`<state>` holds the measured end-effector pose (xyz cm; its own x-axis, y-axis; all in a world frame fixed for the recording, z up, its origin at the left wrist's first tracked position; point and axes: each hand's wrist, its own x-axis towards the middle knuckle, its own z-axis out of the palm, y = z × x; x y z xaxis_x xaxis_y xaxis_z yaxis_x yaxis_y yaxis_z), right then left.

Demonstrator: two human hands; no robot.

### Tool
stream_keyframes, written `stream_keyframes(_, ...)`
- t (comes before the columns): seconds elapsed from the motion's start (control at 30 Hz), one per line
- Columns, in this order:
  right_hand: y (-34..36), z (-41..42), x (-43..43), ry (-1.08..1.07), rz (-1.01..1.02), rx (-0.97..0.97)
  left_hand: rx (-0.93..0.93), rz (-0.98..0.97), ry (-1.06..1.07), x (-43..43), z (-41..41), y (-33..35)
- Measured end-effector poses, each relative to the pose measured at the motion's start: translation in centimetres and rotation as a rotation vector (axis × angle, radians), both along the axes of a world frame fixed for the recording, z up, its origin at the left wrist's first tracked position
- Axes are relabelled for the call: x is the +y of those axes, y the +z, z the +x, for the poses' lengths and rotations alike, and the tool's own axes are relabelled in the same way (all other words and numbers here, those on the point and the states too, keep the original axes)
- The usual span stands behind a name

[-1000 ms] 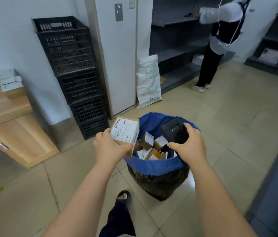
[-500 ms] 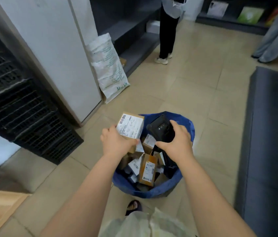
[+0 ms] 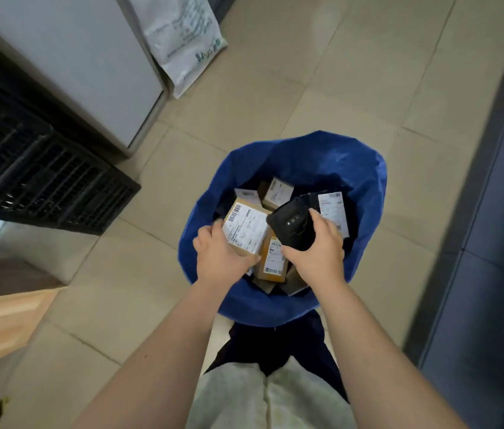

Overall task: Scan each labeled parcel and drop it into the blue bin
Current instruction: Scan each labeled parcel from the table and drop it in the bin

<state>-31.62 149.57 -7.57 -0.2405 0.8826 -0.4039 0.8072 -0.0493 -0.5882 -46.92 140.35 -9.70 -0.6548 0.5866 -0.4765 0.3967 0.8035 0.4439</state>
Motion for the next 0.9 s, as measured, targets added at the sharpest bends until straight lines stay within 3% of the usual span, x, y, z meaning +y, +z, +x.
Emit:
stream_keyframes(0.27,-6.0,-1.0,0.6,0.06,-0.097,-0.083,-0.024,-0.059,-0.082,1.6,0.9,-6.5)
stream_keyframes(0.43,-7.7,-0.2,1.3,0.045,-0.121,-0.141,0.12,-0.188,-0.283,1.4,1.1,-8.1)
stream_keyframes(0.63,-5.9,0.3,1.7,0.082,-0.1,-0.15,0.197,-0.173,-0.435,1.7,1.5,-6.3)
stream_keyframes(0.9,0.0,-0.9,3.6,0.223,-0.028,-0.083,0.35,-0.113,-0.393,2.5,2.0,-0.6)
